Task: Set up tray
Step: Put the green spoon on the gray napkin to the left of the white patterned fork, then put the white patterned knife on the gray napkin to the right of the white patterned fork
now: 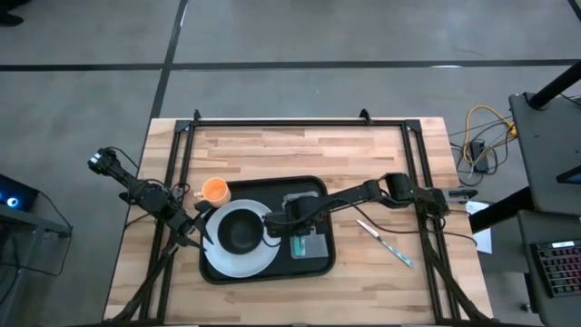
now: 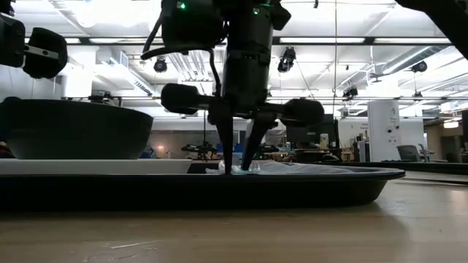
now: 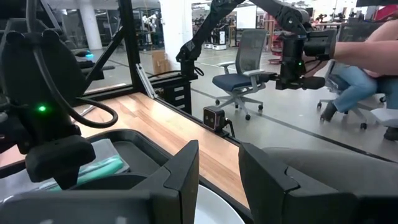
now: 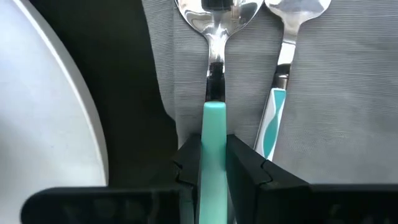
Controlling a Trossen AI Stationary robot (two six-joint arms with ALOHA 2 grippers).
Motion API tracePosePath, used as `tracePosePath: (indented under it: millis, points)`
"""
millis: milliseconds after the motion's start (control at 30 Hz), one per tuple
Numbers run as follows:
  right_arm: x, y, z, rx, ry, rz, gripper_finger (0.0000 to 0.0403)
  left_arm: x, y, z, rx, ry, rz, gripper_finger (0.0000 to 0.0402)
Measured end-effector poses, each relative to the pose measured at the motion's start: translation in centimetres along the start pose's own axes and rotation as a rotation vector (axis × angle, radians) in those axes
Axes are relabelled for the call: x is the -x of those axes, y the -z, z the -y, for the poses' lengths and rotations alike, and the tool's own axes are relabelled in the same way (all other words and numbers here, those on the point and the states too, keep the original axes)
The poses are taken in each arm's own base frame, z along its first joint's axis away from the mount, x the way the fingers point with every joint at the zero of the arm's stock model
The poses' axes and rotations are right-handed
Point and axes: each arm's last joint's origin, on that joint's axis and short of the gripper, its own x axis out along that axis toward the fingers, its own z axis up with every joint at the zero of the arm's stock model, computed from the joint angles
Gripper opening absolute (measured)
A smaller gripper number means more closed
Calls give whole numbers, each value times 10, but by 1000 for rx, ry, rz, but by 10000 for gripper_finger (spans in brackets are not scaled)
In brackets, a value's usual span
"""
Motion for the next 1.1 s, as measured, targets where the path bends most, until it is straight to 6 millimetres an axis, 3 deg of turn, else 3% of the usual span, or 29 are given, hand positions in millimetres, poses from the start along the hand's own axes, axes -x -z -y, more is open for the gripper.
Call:
tracePosePath:
  millis: [300,667,1100]
  points:
    - [-5,0,2,-25,-2,0,40,0,0,0,0,0,1,96]
    - [-1,0,-1,2,-13,0,102,0,0,0,0,0,1,96]
    - [1,0,-2,15,-16,2,130,0,0,0,0,0,0,96]
